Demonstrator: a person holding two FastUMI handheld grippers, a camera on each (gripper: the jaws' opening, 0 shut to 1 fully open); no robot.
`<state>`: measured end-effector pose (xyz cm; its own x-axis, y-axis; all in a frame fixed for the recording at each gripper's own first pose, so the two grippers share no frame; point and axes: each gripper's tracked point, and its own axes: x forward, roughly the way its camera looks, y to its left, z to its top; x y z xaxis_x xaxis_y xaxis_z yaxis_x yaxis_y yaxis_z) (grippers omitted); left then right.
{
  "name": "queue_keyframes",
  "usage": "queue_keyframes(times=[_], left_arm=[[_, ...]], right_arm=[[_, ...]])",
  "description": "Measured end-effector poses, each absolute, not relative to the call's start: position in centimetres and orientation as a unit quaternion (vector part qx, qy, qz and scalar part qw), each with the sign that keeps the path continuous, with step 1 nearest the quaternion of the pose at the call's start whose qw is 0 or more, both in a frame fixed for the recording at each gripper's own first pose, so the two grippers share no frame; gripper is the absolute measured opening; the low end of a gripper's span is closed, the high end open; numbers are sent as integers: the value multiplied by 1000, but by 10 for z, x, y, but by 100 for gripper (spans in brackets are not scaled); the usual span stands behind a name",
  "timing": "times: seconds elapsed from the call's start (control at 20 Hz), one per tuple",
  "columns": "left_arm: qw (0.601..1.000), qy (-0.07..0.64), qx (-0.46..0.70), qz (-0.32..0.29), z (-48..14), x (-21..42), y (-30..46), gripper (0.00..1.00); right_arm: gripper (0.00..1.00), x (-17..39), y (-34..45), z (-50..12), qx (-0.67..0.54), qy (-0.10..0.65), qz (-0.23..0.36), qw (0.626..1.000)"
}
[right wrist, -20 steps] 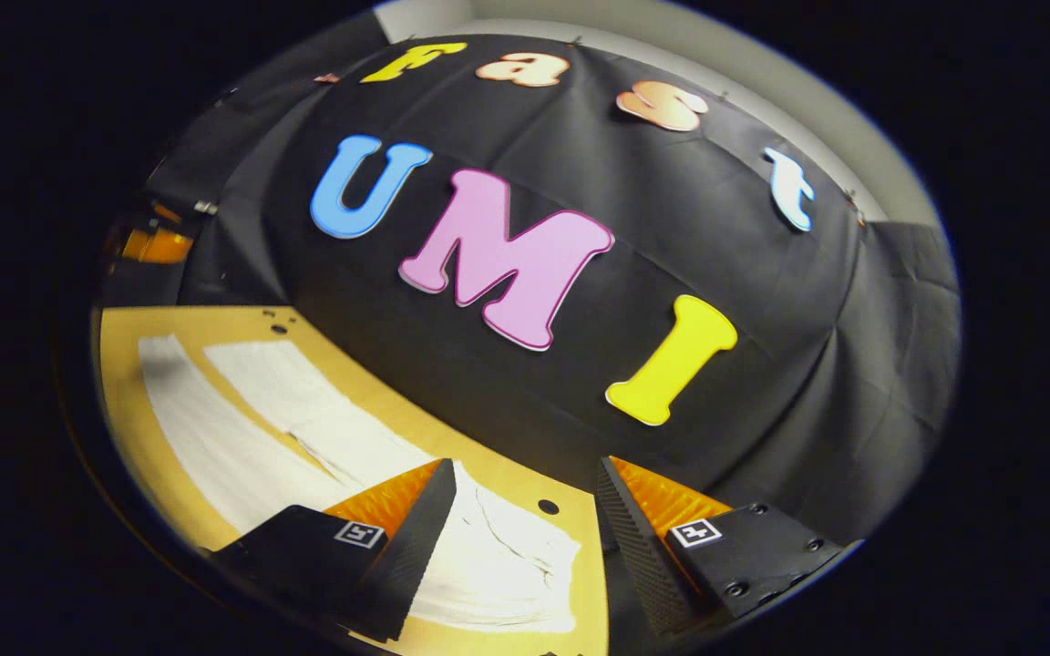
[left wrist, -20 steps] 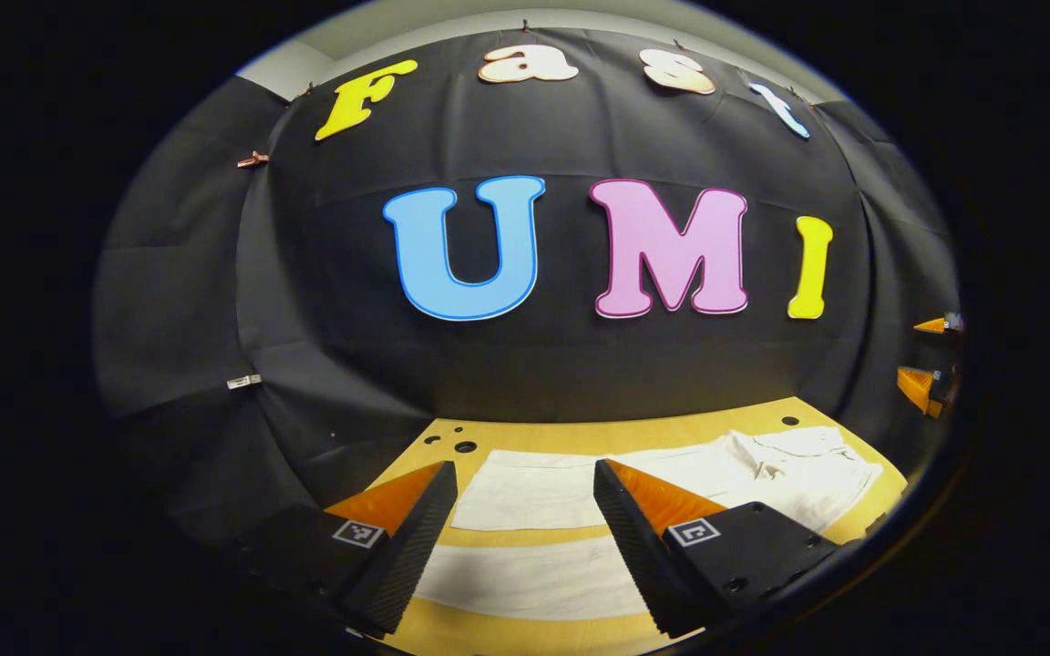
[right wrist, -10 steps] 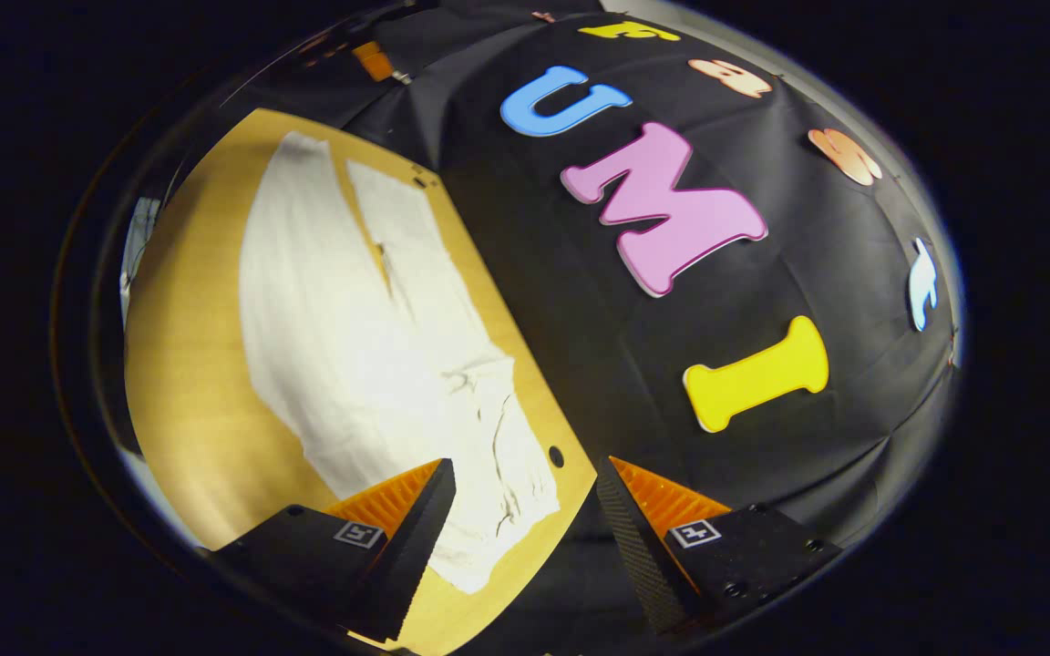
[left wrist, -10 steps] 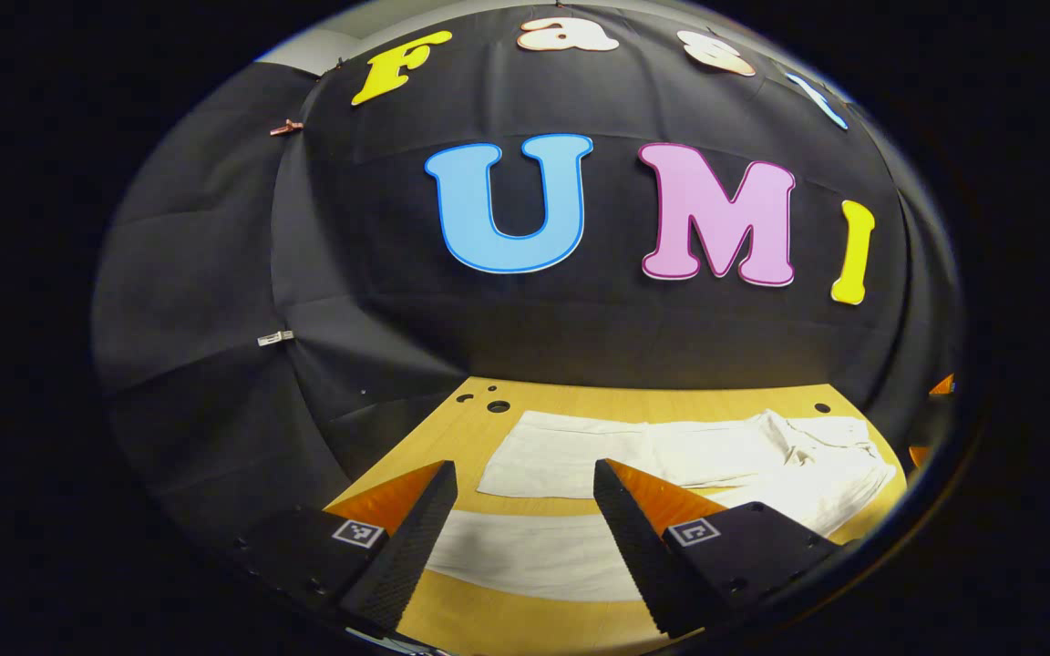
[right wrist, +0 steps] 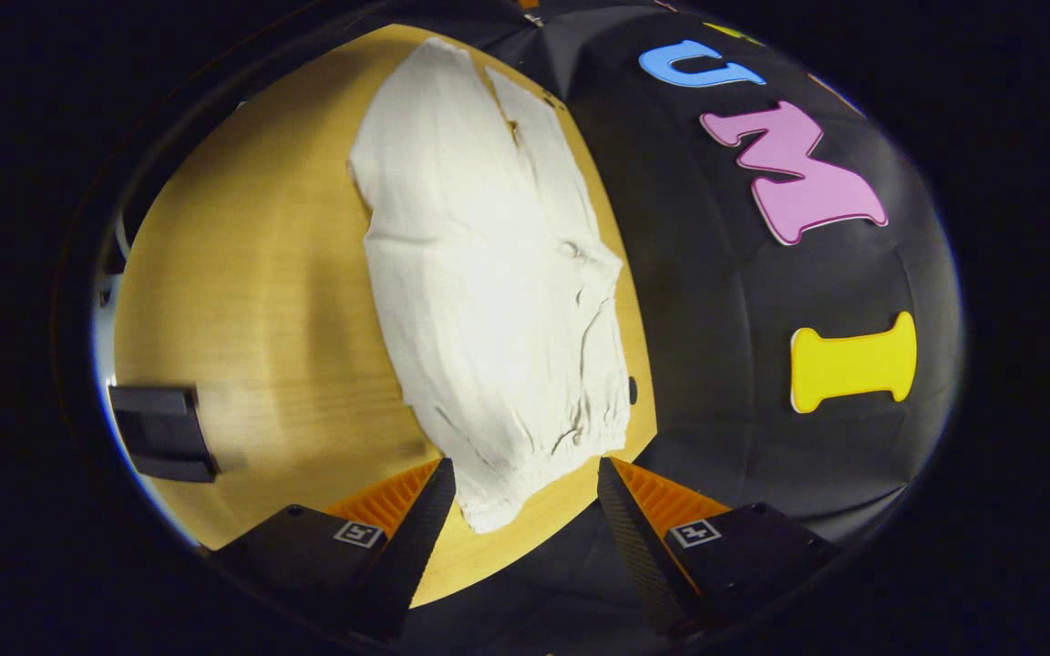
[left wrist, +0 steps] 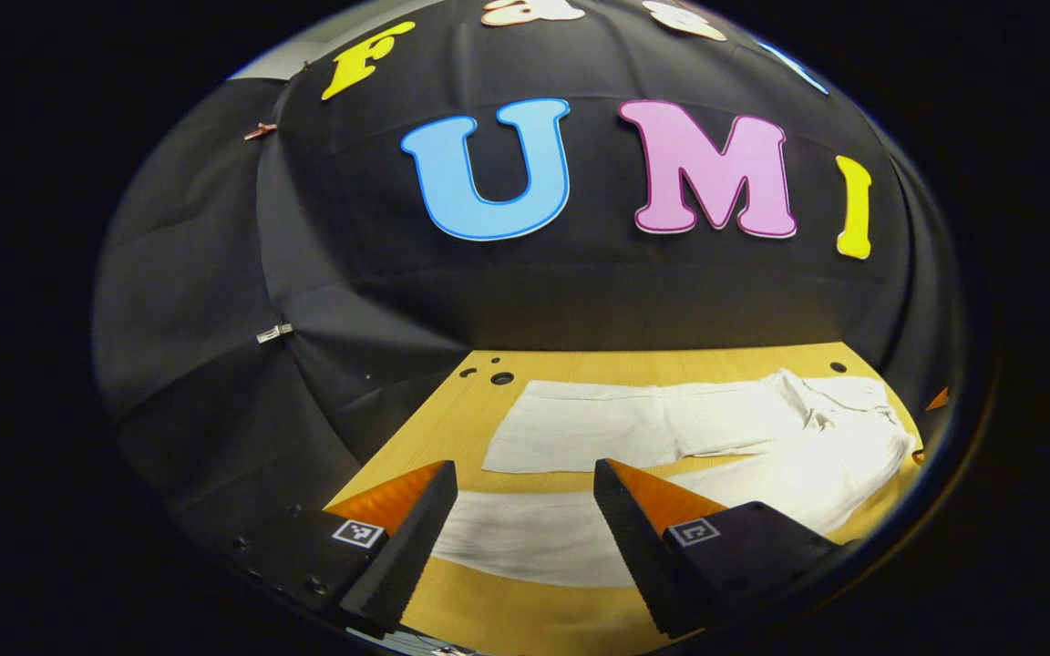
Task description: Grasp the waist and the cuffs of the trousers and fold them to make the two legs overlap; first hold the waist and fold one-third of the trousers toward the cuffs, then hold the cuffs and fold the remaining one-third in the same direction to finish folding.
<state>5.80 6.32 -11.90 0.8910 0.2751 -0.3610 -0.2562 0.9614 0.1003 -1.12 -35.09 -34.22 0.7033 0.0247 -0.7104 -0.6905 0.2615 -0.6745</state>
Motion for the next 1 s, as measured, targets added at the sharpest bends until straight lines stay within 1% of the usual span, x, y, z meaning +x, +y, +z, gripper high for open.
queue_keyframes(times=[0.1,0.2,0.3,0.35,0.4,0.5,0.65,0.75,0.8,0.85,0.9,0.95,1.0], left_arm=[[970,201,24,137,-124,63,56,97],[969,206,29,133,-123,68,47,97],[970,205,45,125,-118,74,39,97],[970,205,54,122,-116,75,37,98],[969,205,64,123,-115,75,37,98],[963,205,102,142,-111,73,44,98],[954,227,136,139,-130,70,47,97],[949,246,140,139,-151,65,59,97],[945,258,146,142,-161,61,69,97],[938,268,164,144,-169,57,80,97],[932,276,187,142,-175,54,91,98],[926,281,211,137,-180,52,100,98],[921,288,230,129,-188,50,108,97]], right_arm=[[97,-11,-364,-359,-555,320,245,728],[97,-8,-366,-375,-555,328,263,718],[97,4,-363,-380,-572,307,274,710],[94,10,-362,-381,-581,297,279,704],[93,15,-361,-384,-588,289,280,702],[92,30,-363,-385,-598,277,267,703],[92,47,-366,-392,-602,282,248,704],[80,43,-367,-401,-586,309,249,707],[63,39,-367,-406,-579,322,252,705],[57,41,-369,-410,-577,329,256,702],[34,40,-367,-412,-578,334,260,698],[23,42,-367,-412,-581,333,262,696],[22,40,-366,-412,-581,337,265,692]])
